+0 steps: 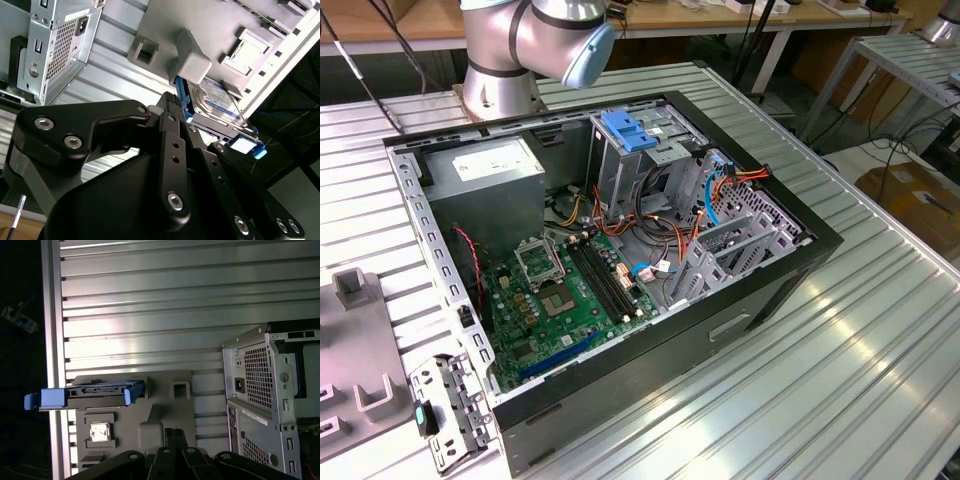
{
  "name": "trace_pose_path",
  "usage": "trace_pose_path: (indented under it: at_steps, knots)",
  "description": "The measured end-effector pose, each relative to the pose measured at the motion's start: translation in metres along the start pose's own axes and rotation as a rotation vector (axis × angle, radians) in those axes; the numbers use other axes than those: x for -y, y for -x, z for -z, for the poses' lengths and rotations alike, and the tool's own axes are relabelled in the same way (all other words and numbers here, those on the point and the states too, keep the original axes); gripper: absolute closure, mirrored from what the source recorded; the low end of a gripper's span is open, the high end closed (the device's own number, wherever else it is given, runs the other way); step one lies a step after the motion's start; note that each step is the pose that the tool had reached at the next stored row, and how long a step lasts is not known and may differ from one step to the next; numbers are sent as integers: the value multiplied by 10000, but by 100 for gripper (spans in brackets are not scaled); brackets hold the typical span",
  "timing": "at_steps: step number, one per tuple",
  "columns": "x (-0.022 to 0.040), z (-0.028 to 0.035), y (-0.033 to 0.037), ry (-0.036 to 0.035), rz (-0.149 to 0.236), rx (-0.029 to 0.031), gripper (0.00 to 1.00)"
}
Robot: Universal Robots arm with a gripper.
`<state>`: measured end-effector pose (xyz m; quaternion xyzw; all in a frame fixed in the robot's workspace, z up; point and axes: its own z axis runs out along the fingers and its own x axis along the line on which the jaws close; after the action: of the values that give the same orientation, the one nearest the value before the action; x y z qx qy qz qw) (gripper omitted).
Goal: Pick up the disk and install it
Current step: 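Reach for the disk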
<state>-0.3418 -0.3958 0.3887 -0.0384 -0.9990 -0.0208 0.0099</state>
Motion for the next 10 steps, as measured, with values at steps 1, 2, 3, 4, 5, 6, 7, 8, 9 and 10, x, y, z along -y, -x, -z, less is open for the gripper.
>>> trace_pose_path:
  at_steps: [1,2,3,4,5,6,7,8,9,10]
  knots:
    - [1,-1,-16,1,0,0,89]
    - [3,-2,-36,0,0,-2,89]
    - [4,-2,-51,0,0,-3,89]
    - [5,-2,-68,0,0,-4,89]
    - [7,-3,-86,0,0,-4,89]
    - [8,-4,-105,0,0,-4,89]
    - [10,-4,-122,0,0,-5,89]
    - [11,-5,-138,0,0,-5,89]
    - [12,-6,-151,0,0,-7,89]
    - [13,-6,-165,0,0,-9,89]
